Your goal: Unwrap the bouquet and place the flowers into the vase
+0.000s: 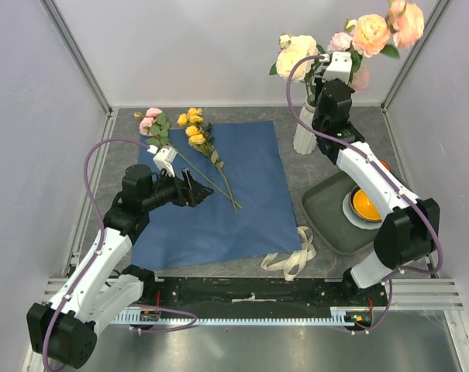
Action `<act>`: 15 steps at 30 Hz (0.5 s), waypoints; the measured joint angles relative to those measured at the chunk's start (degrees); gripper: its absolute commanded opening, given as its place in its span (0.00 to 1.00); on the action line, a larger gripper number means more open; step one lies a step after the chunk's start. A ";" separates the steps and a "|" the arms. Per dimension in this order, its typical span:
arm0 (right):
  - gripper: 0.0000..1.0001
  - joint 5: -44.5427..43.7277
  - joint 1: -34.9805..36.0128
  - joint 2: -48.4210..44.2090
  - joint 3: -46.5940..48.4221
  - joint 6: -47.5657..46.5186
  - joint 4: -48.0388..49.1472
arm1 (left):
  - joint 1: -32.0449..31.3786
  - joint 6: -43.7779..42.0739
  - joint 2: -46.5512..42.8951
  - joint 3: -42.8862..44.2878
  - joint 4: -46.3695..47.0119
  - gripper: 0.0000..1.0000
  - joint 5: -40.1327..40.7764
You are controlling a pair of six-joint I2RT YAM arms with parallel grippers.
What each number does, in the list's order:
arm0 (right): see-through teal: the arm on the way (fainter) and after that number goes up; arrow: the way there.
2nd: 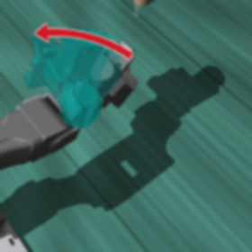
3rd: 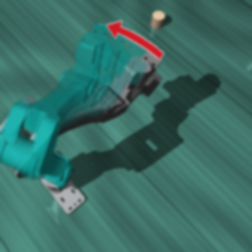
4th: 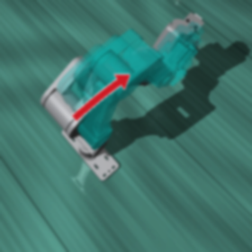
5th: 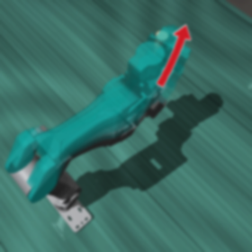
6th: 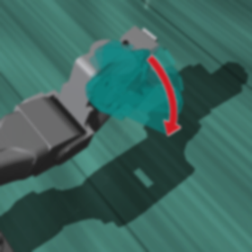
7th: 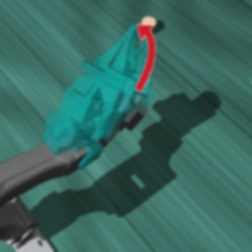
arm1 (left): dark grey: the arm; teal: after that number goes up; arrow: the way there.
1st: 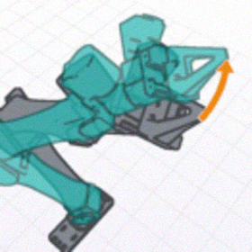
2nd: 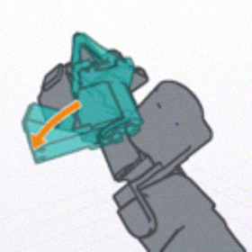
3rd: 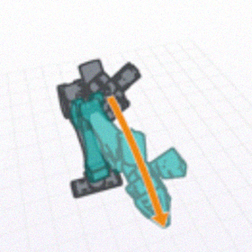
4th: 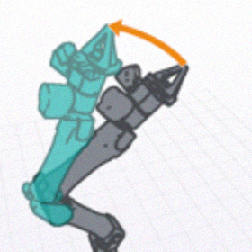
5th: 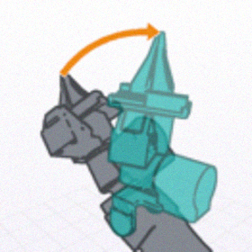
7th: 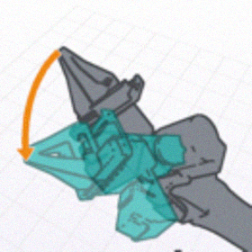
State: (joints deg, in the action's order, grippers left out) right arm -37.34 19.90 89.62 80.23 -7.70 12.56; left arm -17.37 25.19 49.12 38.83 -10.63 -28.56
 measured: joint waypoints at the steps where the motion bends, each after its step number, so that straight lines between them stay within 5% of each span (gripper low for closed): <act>1: 0.20 0.02 -0.44 0.74 1.18 -0.07 -0.20 | 0.00 0.00 -0.13 -0.04 0.02 0.82 0.00; 5: 0.09 0.85 -1.70 3.15 3.72 0.26 -0.66 | 0.00 0.00 -0.74 -0.22 0.02 0.82 0.00; 11: 0.05 2.99 -1.88 5.44 5.44 1.03 -1.27 | 0.00 0.00 -0.74 -0.22 0.00 0.82 -0.02; 13: 0.18 3.67 -1.88 5.44 5.44 1.95 -1.55 | 0.00 0.00 -0.74 -0.22 0.00 0.82 -0.02; 14: 0.33 4.07 -1.88 5.42 5.44 2.64 -1.79 | 0.00 0.00 -0.74 -0.22 0.02 0.82 -0.02; 15: 0.35 4.35 -1.88 5.35 5.33 3.50 -2.16 | 0.00 0.00 -0.74 -0.22 0.02 0.82 -0.02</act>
State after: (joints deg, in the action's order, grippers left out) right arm -32.99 18.02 94.98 85.56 -4.21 10.39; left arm -17.37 25.19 48.38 38.61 -10.61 -28.58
